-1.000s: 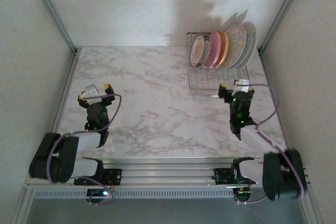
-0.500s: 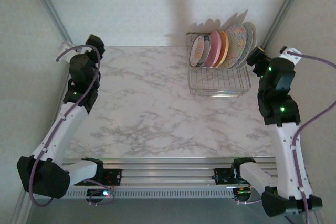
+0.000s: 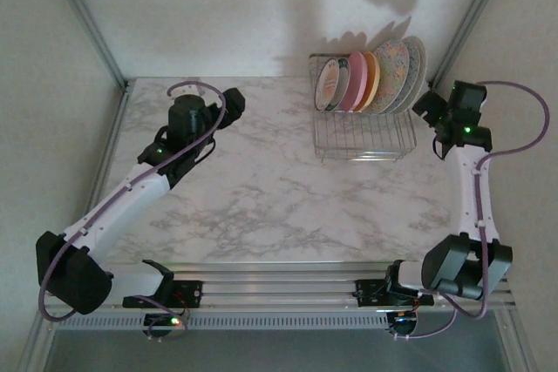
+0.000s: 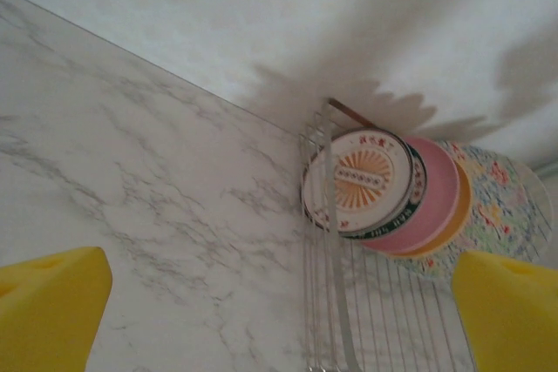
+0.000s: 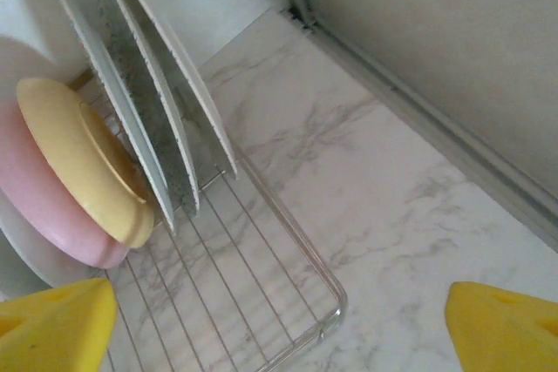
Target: Unload the plates from the dish rack
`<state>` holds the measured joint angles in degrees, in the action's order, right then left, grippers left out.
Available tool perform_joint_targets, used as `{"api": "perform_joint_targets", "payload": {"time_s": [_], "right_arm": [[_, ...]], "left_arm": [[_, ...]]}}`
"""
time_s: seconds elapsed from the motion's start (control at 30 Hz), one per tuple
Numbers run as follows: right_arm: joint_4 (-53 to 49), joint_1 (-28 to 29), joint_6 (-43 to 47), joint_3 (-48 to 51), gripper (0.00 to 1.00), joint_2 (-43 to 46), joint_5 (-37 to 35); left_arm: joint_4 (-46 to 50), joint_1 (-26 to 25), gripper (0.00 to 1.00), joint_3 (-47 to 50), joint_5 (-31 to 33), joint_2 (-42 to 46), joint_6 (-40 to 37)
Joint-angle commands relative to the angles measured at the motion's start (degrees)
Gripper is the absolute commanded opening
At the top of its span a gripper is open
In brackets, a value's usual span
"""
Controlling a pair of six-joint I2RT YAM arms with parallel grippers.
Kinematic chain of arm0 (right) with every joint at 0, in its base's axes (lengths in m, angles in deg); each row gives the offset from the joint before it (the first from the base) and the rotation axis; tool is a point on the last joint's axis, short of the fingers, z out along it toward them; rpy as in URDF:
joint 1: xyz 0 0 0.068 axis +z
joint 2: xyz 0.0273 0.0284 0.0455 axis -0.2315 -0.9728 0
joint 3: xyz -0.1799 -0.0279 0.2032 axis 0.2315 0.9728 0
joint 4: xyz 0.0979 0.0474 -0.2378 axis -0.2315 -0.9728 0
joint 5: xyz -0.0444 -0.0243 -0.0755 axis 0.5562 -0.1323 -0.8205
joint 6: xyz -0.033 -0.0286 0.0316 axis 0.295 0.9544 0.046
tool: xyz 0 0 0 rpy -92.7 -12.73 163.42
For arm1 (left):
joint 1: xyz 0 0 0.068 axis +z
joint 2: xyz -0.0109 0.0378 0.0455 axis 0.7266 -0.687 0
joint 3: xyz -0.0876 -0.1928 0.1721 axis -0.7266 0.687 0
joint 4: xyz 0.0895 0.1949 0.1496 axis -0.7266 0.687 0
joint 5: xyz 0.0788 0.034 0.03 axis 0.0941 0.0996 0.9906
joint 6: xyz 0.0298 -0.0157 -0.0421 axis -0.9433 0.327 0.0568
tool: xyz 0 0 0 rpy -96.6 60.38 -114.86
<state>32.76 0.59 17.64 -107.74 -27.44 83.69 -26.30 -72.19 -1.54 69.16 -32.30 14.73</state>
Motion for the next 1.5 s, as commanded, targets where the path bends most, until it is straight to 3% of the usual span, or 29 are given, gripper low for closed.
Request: {"api": "perform_joint_targets", "payload": {"time_s": [0.0, 0.27, 0.57, 0.9, 1.47], "right_arm": [[14.0, -1.5, 5.1, 5.2, 0.88, -3.8, 12.3], [37.6, -3.5, 10.5, 15.5, 0.74, -9.3, 19.4], [55.3, -4.5, 10.5, 18.1, 0.68, -18.6, 21.9], [58.5, -5.1, 10.7, 13.3, 0.59, -25.9, 26.9], [60.1, -5.0, 12.3, 7.8, 0.46, -31.1, 26.0]], "left_arm": [[-2.9, -0.7, 1.0, 0.3, -4.1, 0.4, -3.5], [-5.4, -2.1, 0.98, 2.3, -6.6, 2.3, -4.9], [-9.1, -2.8, 0.98, 3.7, -6.9, 5.0, -5.8], [-8.3, -2.9, 0.99, 0.5, -6.6, 2.9, -5.5], [-9.9, -2.9, 0.99, -1.8, -8.3, 0.6, -4.8]]}}
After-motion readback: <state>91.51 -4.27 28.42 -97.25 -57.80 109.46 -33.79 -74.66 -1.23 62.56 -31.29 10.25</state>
